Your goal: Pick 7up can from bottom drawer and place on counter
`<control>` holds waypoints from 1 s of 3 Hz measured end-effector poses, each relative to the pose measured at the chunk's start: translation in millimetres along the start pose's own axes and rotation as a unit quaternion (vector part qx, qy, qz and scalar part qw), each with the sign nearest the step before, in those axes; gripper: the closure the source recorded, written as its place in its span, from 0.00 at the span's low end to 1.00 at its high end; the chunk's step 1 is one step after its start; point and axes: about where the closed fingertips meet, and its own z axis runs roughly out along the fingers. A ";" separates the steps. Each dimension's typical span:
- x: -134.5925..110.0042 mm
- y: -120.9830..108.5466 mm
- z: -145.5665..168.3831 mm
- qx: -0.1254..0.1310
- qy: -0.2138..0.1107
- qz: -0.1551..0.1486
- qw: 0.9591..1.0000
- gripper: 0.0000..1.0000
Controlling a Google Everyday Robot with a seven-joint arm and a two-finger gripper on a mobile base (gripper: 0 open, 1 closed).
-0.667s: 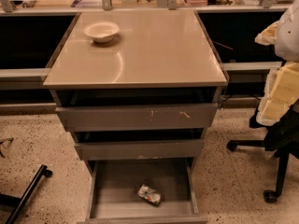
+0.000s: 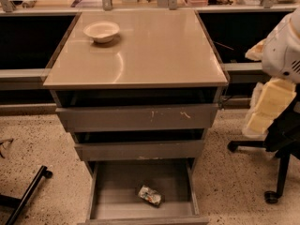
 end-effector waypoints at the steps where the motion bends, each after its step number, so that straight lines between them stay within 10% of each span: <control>1: -10.2 37.2 60.8 -0.039 -0.034 0.016 0.999 0.00; 3: -24.4 50.1 125.4 -0.082 -0.067 0.019 0.994 0.00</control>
Offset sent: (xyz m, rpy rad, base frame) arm -0.0110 0.0254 -0.0432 0.0781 0.0402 0.0037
